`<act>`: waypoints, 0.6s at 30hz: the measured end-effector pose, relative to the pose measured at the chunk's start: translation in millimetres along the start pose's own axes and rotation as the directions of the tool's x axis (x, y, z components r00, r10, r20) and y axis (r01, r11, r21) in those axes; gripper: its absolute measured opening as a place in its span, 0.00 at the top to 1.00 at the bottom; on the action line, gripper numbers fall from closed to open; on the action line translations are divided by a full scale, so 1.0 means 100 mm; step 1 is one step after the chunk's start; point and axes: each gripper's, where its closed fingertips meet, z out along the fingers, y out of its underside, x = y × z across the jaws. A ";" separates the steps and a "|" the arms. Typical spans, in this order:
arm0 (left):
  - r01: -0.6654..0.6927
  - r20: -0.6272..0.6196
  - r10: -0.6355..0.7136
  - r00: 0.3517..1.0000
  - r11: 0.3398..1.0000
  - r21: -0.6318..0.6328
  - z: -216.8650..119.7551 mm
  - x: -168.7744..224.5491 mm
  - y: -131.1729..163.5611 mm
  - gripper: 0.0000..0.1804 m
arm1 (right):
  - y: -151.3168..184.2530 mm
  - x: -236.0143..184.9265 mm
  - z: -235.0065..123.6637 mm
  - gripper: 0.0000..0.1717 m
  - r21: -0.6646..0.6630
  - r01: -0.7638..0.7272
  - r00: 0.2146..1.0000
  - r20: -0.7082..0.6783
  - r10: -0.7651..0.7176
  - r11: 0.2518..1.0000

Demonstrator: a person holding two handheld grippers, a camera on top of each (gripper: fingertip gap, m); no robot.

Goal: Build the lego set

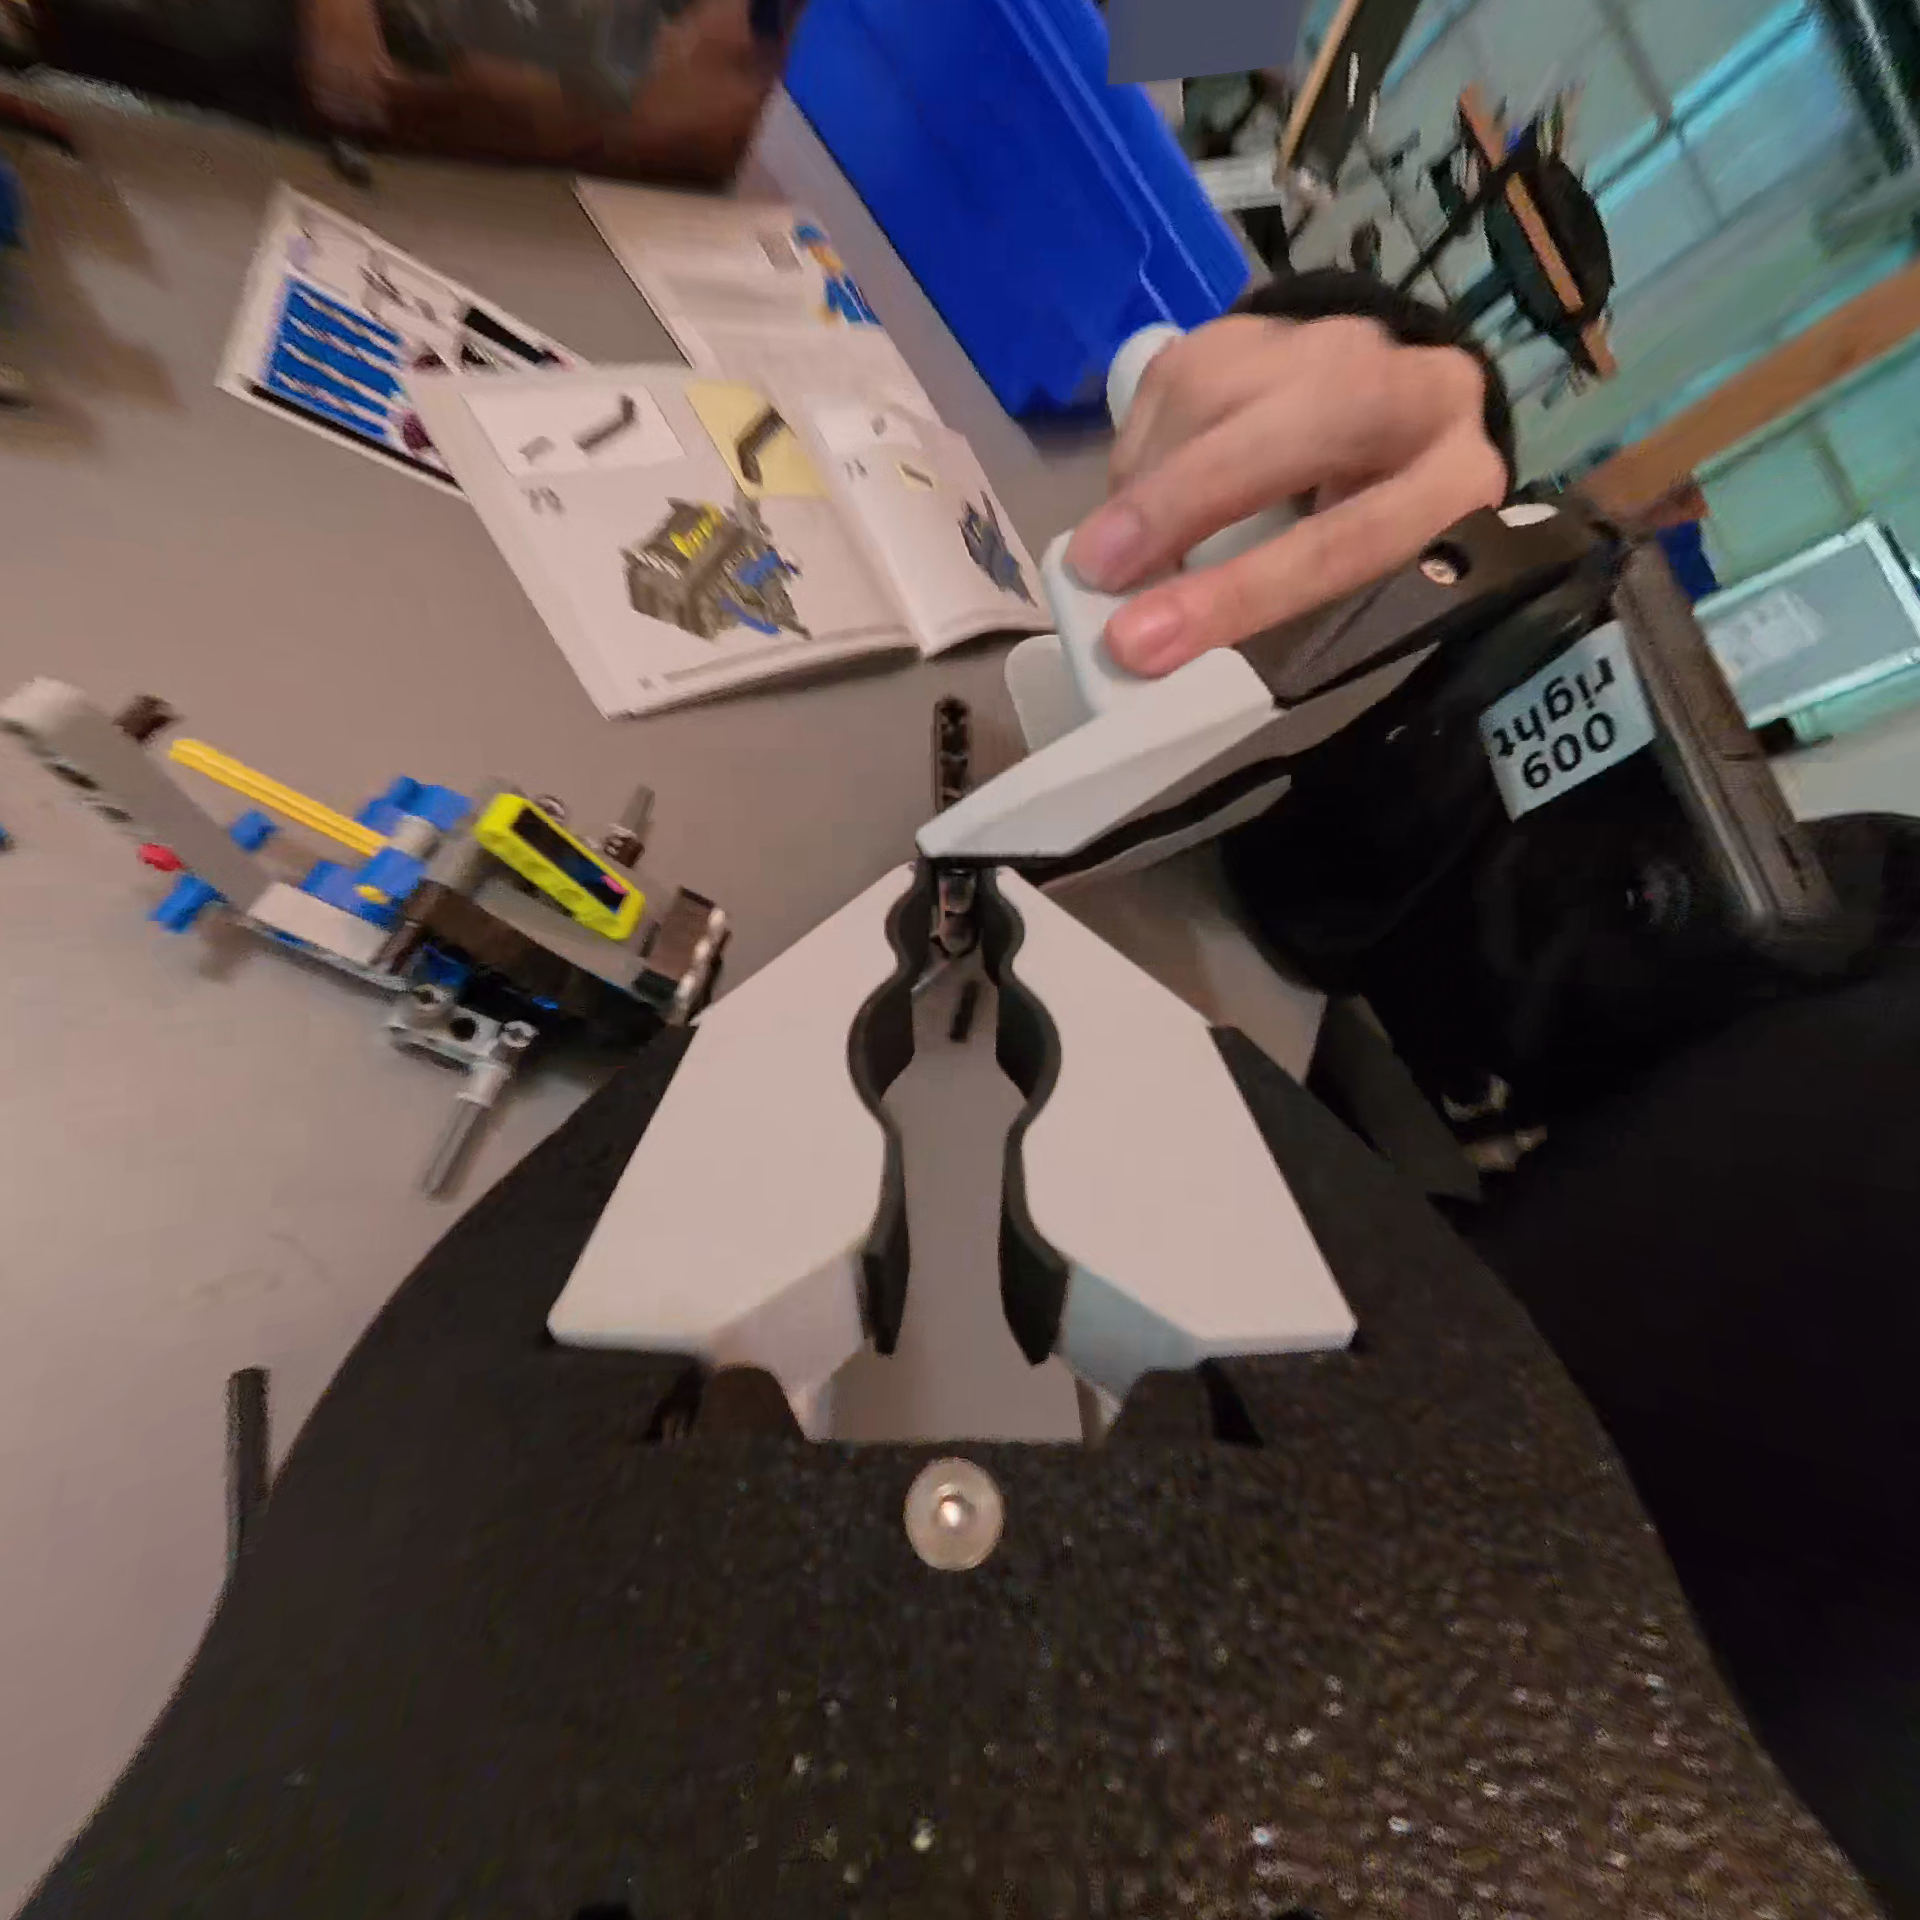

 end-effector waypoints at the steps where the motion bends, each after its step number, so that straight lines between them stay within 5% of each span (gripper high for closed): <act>1: -0.031 0.035 0.029 0.999 0.998 0.061 -0.03 -0.02 -0.05 0.94 | 0.08 -0.04 0.01 0.97 -0.016 -0.020 1.000 0.023 0.020 1.000; 4: -0.222 0.291 0.154 0.944 0.951 0.216 -0.17 -0.16 -0.14 0.86 | 0.20 -0.03 -0.03 0.97 0.036 -0.135 0.991 0.028 0.134 0.990; 8: -0.329 0.666 0.194 0.720 0.941 0.081 -0.28 -0.59 0.07 0.63 | 0.41 -0.03 -0.10 0.97 0.038 -0.248 0.966 0.088 0.244 0.968; 11: -0.272 0.719 0.203 0.665 0.962 -0.020 -0.14 -0.76 0.29 0.57 | 0.57 -0.02 -0.14 0.97 0.010 -0.319 0.943 0.106 0.316 0.948; 18: -0.162 0.709 0.101 0.698 0.987 0.019 0.10 -0.88 0.21 0.57 | 0.74 -0.13 -0.16 0.97 -0.040 -0.344 0.930 0.120 0.346 0.938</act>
